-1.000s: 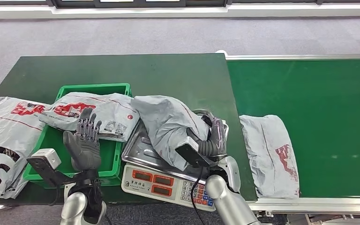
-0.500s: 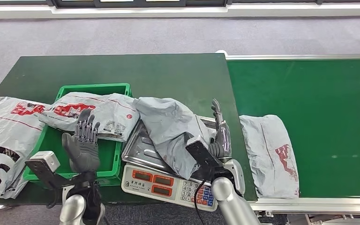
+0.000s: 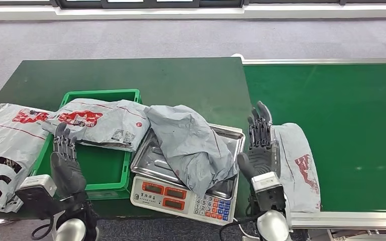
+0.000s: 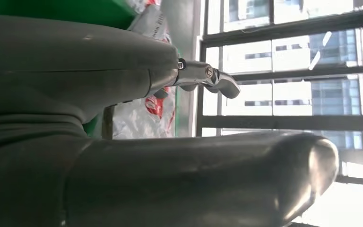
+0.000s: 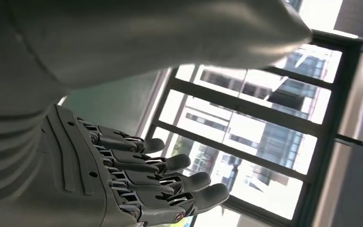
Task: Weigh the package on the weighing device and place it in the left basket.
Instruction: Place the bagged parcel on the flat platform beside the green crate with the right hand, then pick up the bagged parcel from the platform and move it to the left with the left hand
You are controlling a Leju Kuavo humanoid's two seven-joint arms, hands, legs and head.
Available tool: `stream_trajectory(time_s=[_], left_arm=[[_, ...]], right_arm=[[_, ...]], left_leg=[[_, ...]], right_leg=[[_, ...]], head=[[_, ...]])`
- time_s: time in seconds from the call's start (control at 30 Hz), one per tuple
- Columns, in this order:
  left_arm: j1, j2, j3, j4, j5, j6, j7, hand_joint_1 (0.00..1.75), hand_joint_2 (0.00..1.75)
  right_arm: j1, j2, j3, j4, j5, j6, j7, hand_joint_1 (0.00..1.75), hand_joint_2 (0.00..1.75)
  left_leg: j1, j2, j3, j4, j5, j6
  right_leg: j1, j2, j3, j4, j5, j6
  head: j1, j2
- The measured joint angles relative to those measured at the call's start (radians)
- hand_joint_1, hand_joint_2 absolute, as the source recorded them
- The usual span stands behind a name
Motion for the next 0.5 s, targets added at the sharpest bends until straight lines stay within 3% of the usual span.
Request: stream_trajectory(time_s=[0.13,0.27,0.43,0.5], left_arm=[[0.002,0.01,0.0,-0.017,-0.029,-0.024,0.005,0.0,0.0],[-0.01,0.018,-0.002,-0.014,-0.155,0.009,0.025,0.0,1.75],[-0.104,0.066,-0.072,0.1,-0.484,-0.029,0.158,0.0,1.75],[-0.136,0.085,-0.108,0.157,-0.547,-0.047,0.178,0.0,1.75]], right_arm=[[0.055,-0.016,-0.018,-0.087,-0.044,0.036,0.011,0.0,1.75],[0.082,-0.026,-0.041,-0.135,-0.105,0.055,-0.024,0.0,1.75],[0.117,-0.056,-0.079,-0.206,-0.189,0.014,-0.127,0.0,1.75],[0.134,-0.069,-0.091,-0.226,-0.211,0.01,-0.15,0.0,1.75]], left_leg=[[0.0,0.0,0.0,0.0,0.0,0.0],[0.0,0.0,0.001,0.0,0.0,0.0],[0.0,-0.003,0.002,0.0,0.001,0.001],[0.0,0.0,0.003,0.0,0.001,0.001]], right_leg=[[0.0,0.0,0.0,0.0,0.0,0.0],[0.0,0.0,0.0,0.0,0.0,0.0],[0.0,-0.002,0.003,-0.001,0.0,0.001],[0.0,0.0,0.003,-0.001,0.0,0.001]], head=[[0.0,0.0],[0.0,0.0],[0.0,0.0],[0.0,0.0]])
